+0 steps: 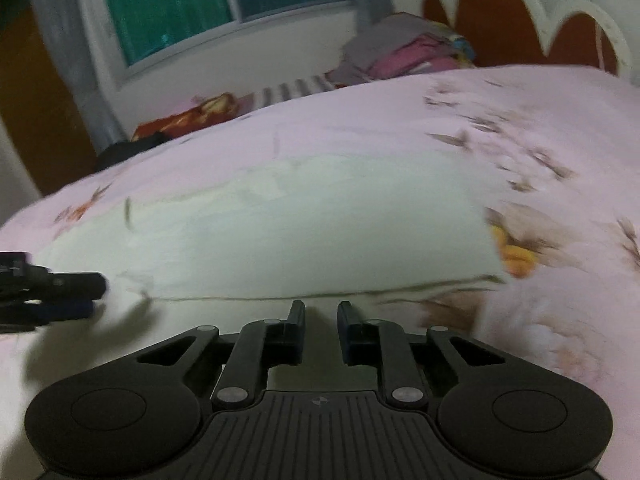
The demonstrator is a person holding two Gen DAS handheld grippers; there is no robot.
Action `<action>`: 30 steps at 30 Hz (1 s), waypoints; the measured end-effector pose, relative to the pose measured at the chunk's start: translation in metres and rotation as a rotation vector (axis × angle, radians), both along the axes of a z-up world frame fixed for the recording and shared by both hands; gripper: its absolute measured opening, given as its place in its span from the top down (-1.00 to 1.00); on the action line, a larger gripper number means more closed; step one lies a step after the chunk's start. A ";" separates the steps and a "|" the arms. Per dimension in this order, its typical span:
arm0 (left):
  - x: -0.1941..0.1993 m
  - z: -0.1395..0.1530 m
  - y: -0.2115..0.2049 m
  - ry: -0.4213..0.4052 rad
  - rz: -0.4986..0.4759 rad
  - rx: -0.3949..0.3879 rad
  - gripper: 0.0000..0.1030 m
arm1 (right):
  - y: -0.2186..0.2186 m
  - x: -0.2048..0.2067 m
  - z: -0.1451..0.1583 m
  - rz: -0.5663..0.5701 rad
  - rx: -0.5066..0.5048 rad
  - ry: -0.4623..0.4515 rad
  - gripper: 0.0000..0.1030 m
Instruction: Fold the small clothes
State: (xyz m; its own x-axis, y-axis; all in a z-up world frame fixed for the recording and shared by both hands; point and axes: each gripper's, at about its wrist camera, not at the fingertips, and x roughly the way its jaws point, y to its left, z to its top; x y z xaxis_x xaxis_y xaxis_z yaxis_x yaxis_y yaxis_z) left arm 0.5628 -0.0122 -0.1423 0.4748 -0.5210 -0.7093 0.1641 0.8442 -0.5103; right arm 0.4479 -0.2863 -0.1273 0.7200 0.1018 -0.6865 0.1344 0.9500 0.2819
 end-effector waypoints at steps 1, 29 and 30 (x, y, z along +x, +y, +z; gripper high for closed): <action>0.006 -0.003 -0.004 0.006 -0.002 -0.007 0.11 | -0.010 -0.006 0.001 -0.015 0.015 0.003 0.64; -0.020 0.022 0.117 -0.146 0.217 0.074 0.93 | -0.028 -0.016 0.000 -0.038 0.014 0.004 0.64; -0.020 0.021 0.118 -0.148 0.219 0.074 0.93 | -0.027 -0.016 0.000 -0.039 0.011 0.005 0.64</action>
